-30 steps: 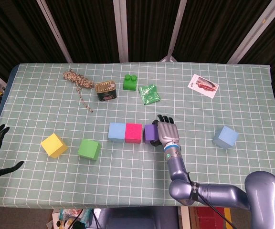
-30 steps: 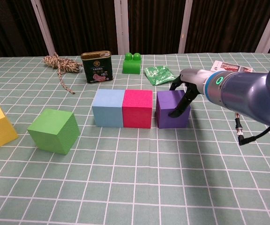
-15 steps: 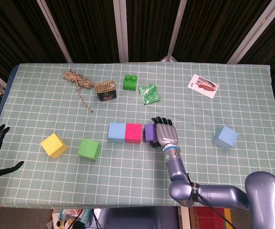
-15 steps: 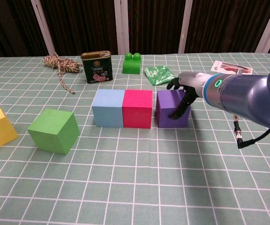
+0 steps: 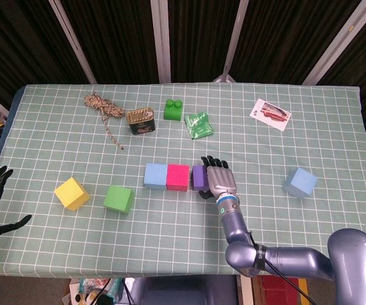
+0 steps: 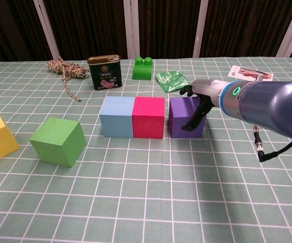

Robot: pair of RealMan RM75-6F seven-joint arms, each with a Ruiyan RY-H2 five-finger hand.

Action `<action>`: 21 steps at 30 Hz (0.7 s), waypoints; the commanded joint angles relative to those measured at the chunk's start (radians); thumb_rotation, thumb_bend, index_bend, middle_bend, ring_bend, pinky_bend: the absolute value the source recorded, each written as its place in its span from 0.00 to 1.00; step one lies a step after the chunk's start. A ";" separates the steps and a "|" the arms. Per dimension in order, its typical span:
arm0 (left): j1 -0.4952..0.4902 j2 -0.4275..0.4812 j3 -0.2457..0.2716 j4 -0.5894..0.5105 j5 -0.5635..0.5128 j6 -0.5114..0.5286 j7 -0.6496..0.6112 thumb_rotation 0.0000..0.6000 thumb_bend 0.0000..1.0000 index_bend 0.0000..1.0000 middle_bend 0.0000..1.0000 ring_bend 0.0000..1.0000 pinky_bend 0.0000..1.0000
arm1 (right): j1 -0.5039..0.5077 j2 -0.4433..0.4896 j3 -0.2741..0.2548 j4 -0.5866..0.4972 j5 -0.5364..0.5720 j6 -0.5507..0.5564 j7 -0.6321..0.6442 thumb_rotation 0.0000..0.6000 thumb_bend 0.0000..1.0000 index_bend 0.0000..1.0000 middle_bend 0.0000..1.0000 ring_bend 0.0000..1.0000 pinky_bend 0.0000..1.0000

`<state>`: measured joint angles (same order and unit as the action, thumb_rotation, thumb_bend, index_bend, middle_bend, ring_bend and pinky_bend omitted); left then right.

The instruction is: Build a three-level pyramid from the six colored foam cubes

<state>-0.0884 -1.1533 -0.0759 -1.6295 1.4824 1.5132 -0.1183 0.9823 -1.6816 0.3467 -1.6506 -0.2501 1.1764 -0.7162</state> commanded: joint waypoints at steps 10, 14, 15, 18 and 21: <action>0.002 -0.001 0.001 0.001 0.004 0.005 0.004 1.00 0.10 0.00 0.00 0.00 0.00 | -0.023 0.045 -0.008 -0.087 -0.035 0.039 0.006 1.00 0.31 0.00 0.00 0.00 0.00; 0.002 -0.001 0.002 0.001 0.007 0.007 0.004 1.00 0.10 0.00 0.00 0.00 0.00 | -0.038 0.067 -0.018 -0.107 -0.055 0.061 0.008 1.00 0.31 0.00 0.00 0.00 0.00; 0.002 -0.001 0.002 0.001 0.007 0.007 0.004 1.00 0.10 0.00 0.00 0.00 0.00 | -0.043 0.075 -0.020 -0.115 -0.056 0.064 0.011 1.00 0.31 0.00 0.00 0.00 0.00; 0.002 -0.001 0.003 0.000 0.008 0.007 0.005 1.00 0.10 0.00 0.00 0.00 0.00 | -0.062 0.103 -0.029 -0.137 -0.059 0.073 0.016 1.00 0.31 0.00 0.00 0.00 0.00; 0.002 -0.001 0.003 0.000 0.008 0.006 0.006 1.00 0.10 0.00 0.00 0.00 0.00 | -0.083 0.130 -0.040 -0.162 -0.069 0.084 0.025 1.00 0.31 0.00 0.00 0.00 0.00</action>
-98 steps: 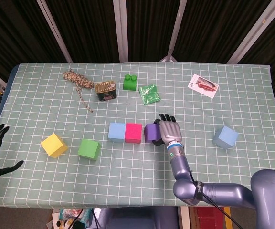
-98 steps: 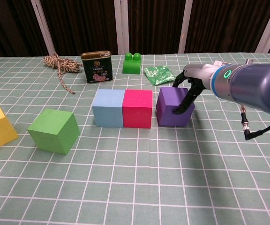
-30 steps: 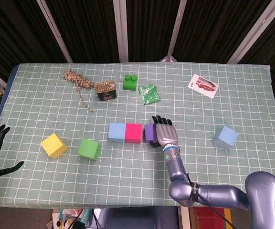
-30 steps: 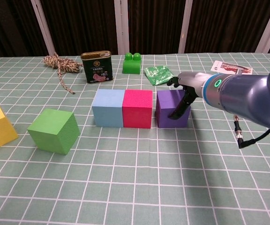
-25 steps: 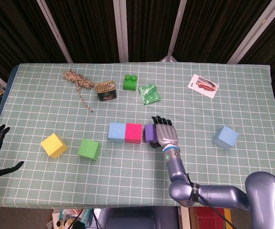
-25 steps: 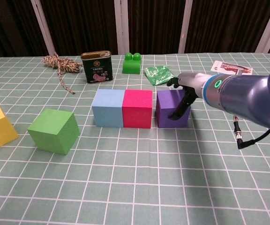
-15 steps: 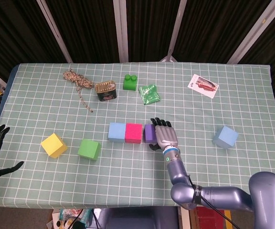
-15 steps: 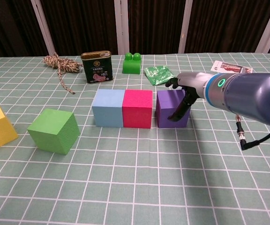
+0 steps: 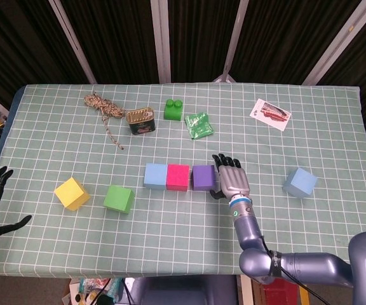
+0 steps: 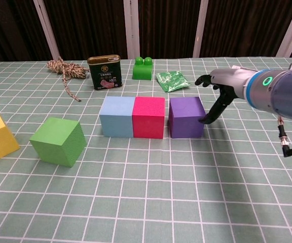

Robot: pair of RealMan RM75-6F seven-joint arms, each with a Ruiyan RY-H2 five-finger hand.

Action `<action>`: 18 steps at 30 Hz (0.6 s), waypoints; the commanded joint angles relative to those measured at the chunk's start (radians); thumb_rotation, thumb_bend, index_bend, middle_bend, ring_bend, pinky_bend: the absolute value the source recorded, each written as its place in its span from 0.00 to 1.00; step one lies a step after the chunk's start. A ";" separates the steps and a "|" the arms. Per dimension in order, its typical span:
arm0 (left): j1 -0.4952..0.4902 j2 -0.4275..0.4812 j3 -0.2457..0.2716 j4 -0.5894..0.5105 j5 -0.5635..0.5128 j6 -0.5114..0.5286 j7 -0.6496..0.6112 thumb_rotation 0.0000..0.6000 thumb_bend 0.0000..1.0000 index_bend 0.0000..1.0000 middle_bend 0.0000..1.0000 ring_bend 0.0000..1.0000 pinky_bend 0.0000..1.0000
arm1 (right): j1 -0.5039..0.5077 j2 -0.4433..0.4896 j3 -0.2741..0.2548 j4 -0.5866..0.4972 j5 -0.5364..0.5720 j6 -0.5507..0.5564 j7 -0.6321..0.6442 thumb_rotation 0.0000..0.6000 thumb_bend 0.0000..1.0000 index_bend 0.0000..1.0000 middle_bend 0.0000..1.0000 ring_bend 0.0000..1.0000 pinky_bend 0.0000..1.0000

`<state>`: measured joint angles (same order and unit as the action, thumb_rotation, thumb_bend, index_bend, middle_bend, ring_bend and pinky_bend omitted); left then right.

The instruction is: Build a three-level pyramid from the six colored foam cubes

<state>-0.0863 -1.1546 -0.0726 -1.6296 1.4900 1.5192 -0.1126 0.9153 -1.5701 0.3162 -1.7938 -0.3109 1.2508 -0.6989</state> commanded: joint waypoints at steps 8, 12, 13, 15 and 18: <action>-0.004 -0.003 0.001 -0.004 0.002 -0.005 0.010 1.00 0.10 0.00 0.00 0.00 0.00 | -0.054 0.067 -0.047 -0.077 -0.046 0.021 0.018 1.00 0.31 0.13 0.00 0.00 0.00; -0.005 -0.003 0.001 -0.004 0.002 -0.007 0.011 1.00 0.10 0.00 0.00 0.00 0.00 | -0.061 0.070 -0.057 -0.086 -0.048 0.022 0.016 1.00 0.31 0.22 0.00 0.00 0.00; -0.005 -0.003 0.002 -0.005 0.001 -0.008 0.011 1.00 0.10 0.00 0.00 0.00 0.00 | -0.062 0.071 -0.060 -0.087 -0.049 0.022 0.015 1.00 0.31 0.24 0.00 0.00 0.00; -0.005 -0.002 0.002 -0.005 0.001 -0.009 0.011 1.00 0.10 0.00 0.00 0.00 0.00 | -0.065 0.070 -0.069 -0.090 -0.052 0.023 0.012 1.00 0.31 0.26 0.00 0.00 0.00; -0.005 -0.001 0.002 -0.006 0.001 -0.008 0.010 1.00 0.10 0.00 0.00 0.00 0.00 | -0.067 0.066 -0.078 -0.092 -0.055 0.022 0.009 1.00 0.31 0.27 0.00 0.00 0.00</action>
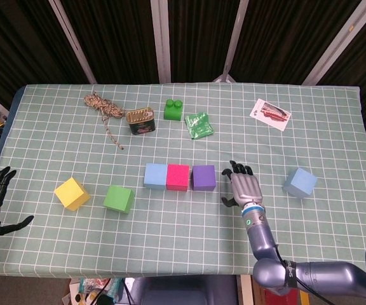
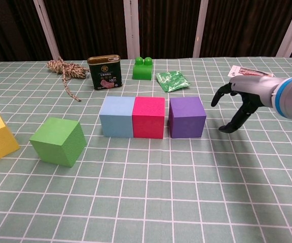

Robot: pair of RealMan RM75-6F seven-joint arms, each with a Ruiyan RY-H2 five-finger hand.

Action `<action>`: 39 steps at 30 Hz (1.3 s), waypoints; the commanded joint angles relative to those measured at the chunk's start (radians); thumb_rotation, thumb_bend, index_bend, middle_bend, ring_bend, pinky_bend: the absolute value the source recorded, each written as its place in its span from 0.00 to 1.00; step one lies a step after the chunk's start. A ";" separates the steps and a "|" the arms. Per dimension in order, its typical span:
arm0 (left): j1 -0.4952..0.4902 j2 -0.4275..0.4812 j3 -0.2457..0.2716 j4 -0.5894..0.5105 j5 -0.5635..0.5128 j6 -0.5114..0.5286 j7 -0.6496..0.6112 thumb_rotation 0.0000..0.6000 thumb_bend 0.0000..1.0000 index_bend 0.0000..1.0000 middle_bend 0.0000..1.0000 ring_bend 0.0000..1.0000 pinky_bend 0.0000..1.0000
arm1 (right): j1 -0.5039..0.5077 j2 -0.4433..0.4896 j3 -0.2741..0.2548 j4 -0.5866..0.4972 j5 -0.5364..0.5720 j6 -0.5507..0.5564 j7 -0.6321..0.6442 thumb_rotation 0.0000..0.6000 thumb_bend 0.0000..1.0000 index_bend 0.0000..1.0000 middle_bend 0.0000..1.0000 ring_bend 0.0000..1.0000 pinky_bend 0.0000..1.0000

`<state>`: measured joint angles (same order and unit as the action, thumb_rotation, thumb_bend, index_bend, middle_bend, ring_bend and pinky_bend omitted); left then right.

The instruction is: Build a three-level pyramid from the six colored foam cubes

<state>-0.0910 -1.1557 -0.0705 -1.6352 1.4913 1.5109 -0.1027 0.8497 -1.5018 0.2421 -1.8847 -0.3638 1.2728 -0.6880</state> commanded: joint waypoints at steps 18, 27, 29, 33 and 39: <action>0.002 0.004 0.002 -0.001 0.000 0.000 -0.003 1.00 0.10 0.00 0.00 0.00 0.00 | 0.000 -0.035 -0.002 -0.002 -0.004 -0.003 -0.002 1.00 0.31 0.27 0.00 0.00 0.00; 0.001 0.004 0.002 -0.001 0.000 -0.001 -0.003 1.00 0.10 0.00 0.00 0.00 0.00 | -0.001 -0.040 0.000 -0.004 -0.008 -0.010 0.002 1.00 0.31 0.27 0.00 0.00 0.00; 0.001 0.003 0.002 -0.001 0.000 0.000 -0.003 1.00 0.10 0.00 0.00 0.00 0.00 | -0.001 -0.042 0.000 -0.005 -0.010 -0.011 0.003 1.00 0.31 0.27 0.00 0.00 0.00; 0.001 0.003 0.002 -0.001 0.000 0.000 -0.003 1.00 0.10 0.00 0.00 0.00 0.00 | 0.000 -0.045 0.002 -0.004 -0.010 -0.014 0.005 1.00 0.31 0.27 0.00 0.00 0.00; 0.001 0.003 0.002 -0.001 -0.001 -0.001 -0.004 1.00 0.10 0.00 0.00 0.00 0.00 | 0.004 -0.052 0.003 0.005 -0.004 -0.017 0.001 1.00 0.31 0.27 0.00 0.00 0.00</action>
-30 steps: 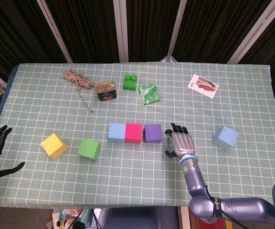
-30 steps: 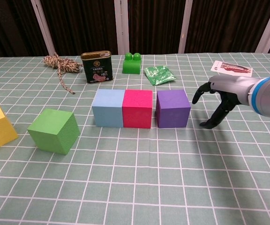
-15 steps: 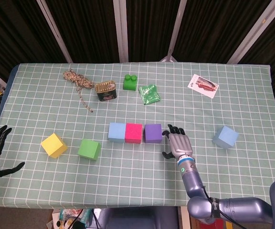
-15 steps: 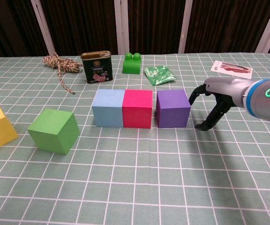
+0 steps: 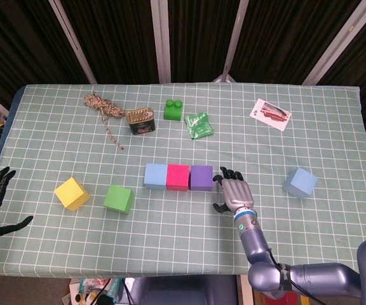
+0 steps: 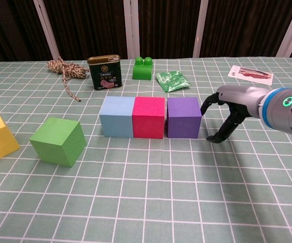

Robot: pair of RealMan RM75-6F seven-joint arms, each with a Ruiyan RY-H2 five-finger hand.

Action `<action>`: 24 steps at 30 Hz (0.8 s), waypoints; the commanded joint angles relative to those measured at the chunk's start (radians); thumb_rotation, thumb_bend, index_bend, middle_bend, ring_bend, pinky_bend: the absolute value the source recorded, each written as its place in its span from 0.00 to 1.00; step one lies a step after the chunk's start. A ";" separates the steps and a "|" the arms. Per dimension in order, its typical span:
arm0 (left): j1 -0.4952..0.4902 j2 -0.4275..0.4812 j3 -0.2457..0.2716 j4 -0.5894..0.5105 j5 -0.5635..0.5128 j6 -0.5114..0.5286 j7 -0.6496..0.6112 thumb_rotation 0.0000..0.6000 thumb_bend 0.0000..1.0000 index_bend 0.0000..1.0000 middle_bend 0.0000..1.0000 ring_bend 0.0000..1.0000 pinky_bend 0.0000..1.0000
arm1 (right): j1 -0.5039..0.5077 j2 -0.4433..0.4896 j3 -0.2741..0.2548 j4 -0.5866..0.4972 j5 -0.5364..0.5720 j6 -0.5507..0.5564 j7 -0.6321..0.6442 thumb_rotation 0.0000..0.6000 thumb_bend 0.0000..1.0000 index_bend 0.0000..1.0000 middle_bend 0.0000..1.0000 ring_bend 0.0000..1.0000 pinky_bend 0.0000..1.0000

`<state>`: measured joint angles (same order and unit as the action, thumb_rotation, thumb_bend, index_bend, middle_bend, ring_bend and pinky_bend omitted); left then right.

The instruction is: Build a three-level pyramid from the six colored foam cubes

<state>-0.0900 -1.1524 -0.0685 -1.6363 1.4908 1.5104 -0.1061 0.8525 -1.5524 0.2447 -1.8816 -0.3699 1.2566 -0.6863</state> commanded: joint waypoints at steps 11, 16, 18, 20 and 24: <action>-0.001 0.000 0.000 -0.001 -0.002 -0.002 0.002 1.00 0.10 0.00 0.00 0.00 0.00 | 0.005 -0.003 0.002 0.002 0.003 -0.007 -0.004 1.00 0.31 0.27 0.00 0.00 0.00; 0.000 0.000 0.001 -0.001 -0.001 -0.001 0.000 1.00 0.10 0.00 0.00 0.00 0.00 | 0.005 -0.004 0.001 0.002 0.002 -0.005 -0.005 1.00 0.31 0.27 0.00 0.00 0.00; 0.000 0.000 0.001 0.000 0.000 -0.001 0.000 1.00 0.10 0.00 0.00 0.00 0.00 | 0.005 -0.005 0.001 0.002 0.004 -0.006 -0.005 1.00 0.31 0.27 0.00 0.00 0.00; 0.000 0.001 0.001 0.000 -0.001 -0.001 0.000 1.00 0.10 0.00 0.00 0.00 0.00 | 0.005 -0.006 0.000 0.001 0.004 -0.008 -0.005 1.00 0.31 0.27 0.00 0.00 0.00; -0.001 0.000 0.000 0.000 -0.001 -0.002 0.000 1.00 0.10 0.00 0.00 0.00 0.00 | 0.006 -0.007 0.001 0.001 0.004 -0.011 -0.003 1.00 0.31 0.27 0.00 0.00 0.00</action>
<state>-0.0905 -1.1521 -0.0680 -1.6362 1.4900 1.5087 -0.1058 0.8587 -1.5597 0.2456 -1.8810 -0.3660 1.2454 -0.6893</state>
